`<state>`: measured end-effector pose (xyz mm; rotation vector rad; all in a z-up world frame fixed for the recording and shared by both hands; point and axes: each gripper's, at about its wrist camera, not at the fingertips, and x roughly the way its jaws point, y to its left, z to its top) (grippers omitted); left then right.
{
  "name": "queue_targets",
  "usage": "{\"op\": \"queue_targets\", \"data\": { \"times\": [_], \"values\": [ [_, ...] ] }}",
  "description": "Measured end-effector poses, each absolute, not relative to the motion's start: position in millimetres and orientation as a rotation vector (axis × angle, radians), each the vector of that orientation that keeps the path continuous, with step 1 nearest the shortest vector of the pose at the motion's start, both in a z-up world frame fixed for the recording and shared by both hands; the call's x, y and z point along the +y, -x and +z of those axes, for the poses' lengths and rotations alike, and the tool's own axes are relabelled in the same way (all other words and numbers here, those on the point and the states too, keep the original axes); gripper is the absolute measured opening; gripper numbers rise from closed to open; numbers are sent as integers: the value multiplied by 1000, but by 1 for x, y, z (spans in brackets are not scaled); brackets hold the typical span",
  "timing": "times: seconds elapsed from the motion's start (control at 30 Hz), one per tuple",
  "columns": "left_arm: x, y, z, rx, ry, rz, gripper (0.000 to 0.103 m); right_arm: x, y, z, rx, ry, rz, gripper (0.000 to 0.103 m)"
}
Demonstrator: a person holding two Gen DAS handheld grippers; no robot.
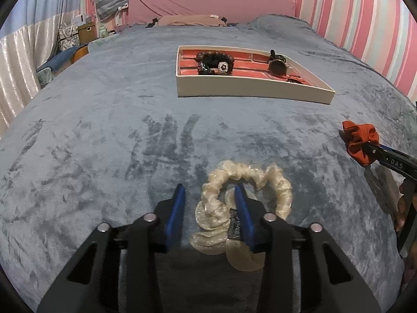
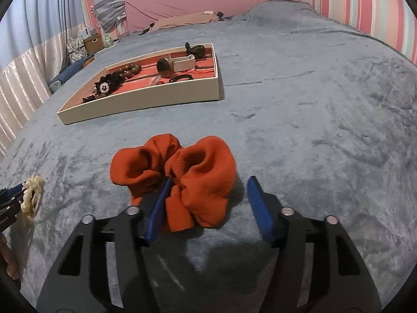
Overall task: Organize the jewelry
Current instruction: 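Grasp the cream satin scrunchie with the left tool while the right tool grasps the orange scrunchie, then carry both scrunchies into the tray and open both tools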
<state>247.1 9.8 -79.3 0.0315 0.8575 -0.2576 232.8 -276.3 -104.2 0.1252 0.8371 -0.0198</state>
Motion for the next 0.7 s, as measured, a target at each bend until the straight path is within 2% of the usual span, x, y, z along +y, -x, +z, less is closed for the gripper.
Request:
{"op": "queue_targets", "data": {
  "times": [0.17,0.43,0.7],
  "values": [
    [5,-244,-79,848,-46,-274,23,-273,-231,-102,827,-125,7,39],
    [4,-246,-78,849,-41,-279,13,-272,-229,-100,818,-139,23,22],
    [-1,-248,-68,828,-51,-284,11,-276,-228,-91,788,-176,28,19]
  ]
}}
